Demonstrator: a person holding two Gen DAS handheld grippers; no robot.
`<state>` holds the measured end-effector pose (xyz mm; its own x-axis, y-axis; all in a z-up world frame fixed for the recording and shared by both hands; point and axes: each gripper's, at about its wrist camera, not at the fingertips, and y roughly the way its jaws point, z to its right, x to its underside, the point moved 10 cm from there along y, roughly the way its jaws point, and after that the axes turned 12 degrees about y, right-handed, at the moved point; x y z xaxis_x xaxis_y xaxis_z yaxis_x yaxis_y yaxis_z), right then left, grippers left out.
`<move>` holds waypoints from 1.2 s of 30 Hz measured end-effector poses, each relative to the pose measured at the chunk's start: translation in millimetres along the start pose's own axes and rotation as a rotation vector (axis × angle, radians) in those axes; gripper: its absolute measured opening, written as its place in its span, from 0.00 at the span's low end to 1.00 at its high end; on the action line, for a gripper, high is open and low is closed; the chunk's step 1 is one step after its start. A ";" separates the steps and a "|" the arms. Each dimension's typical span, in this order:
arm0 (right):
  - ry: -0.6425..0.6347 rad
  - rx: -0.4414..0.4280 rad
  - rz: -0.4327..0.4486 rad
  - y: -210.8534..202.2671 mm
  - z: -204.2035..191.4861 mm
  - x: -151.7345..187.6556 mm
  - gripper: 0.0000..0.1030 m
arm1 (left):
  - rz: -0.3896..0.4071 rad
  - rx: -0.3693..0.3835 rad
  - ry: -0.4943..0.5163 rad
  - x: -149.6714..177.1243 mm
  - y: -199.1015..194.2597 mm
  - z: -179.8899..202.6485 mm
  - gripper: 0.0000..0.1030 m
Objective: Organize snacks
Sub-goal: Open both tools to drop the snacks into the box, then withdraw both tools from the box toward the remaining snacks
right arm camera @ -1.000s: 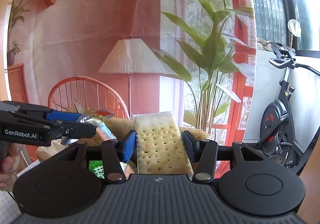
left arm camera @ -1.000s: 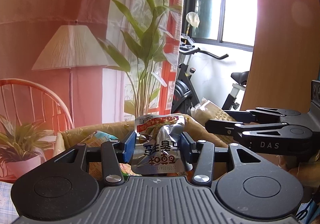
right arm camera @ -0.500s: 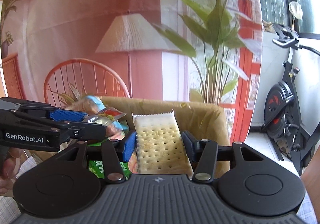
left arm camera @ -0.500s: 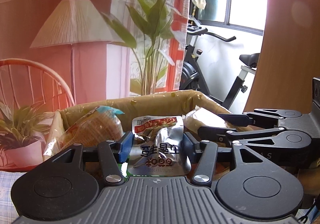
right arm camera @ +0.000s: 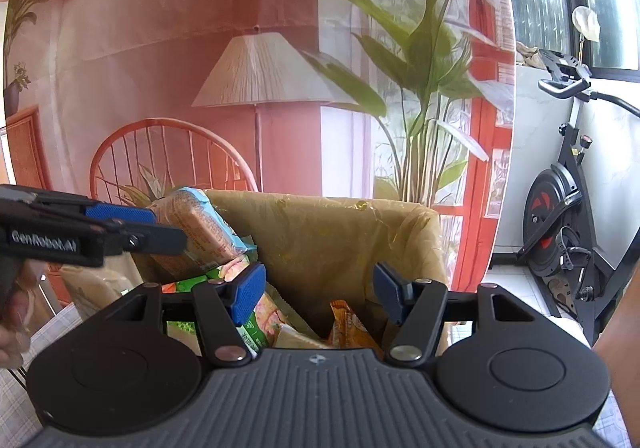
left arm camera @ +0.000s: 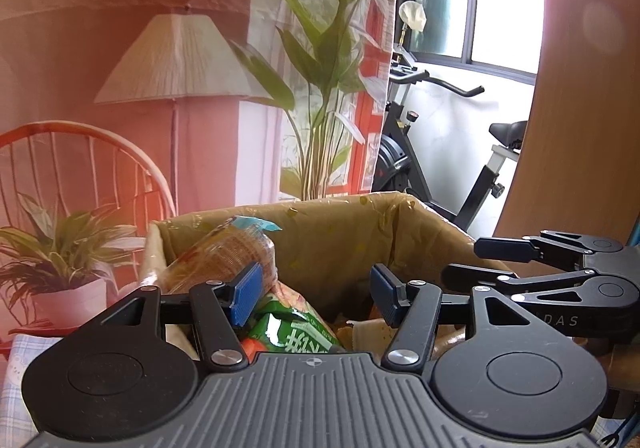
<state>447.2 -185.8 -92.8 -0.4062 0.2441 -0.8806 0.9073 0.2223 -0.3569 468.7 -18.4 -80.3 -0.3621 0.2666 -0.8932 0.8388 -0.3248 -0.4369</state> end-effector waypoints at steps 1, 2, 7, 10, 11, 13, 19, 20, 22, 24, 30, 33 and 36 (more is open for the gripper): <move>0.001 -0.001 0.004 -3.9 0.4 1.2 0.61 | 0.002 -0.001 0.000 1.0 -4.6 0.0 0.60; 0.004 -0.003 0.007 -7.9 0.9 2.7 0.61 | 0.004 -0.004 0.000 2.1 -9.8 0.0 0.60; 0.016 -0.011 0.020 -29.3 4.9 12.5 0.61 | 0.019 -0.009 0.000 7.5 -36.5 0.5 0.60; 0.034 -0.022 0.031 -43.4 8.8 17.3 0.61 | 0.038 -0.015 -0.007 10.5 -52.6 0.4 0.60; 0.041 -0.024 0.036 -47.8 10.6 18.7 0.61 | 0.041 -0.013 -0.013 12.7 -57.1 0.4 0.60; 0.050 -0.027 0.047 -57.8 14.6 22.5 0.62 | 0.049 -0.009 -0.016 17.2 -65.2 2.4 0.60; 0.040 -0.031 0.056 -78.6 22.6 41.2 0.62 | 0.048 -0.011 -0.032 39.8 -77.2 11.6 0.60; 0.040 -0.037 0.053 -81.0 23.4 45.5 0.62 | 0.049 -0.008 -0.043 44.8 -78.9 13.2 0.60; 0.042 -0.056 0.043 -85.0 24.6 55.9 0.62 | 0.050 -0.005 -0.064 55.0 -81.9 16.2 0.60; 0.037 -0.063 0.030 -86.7 26.3 67.6 0.62 | 0.043 -0.005 -0.089 66.4 -83.4 18.4 0.60; 0.000 -0.049 -0.057 -79.0 33.1 117.2 0.61 | -0.011 -0.005 -0.140 101.1 -74.1 27.4 0.60; -0.013 -0.042 -0.109 -72.1 38.7 144.8 0.61 | -0.051 -0.009 -0.146 120.0 -66.7 32.4 0.60; -0.042 -0.030 -0.155 -64.5 44.7 171.5 0.61 | -0.075 -0.012 -0.149 132.0 -60.4 35.7 0.60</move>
<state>323.8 -200.4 -234.7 -0.5354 0.1653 -0.8283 0.8303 0.2827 -0.4803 355.8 4.0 -175.5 -0.4795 0.1514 -0.8644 0.8118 -0.2976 -0.5024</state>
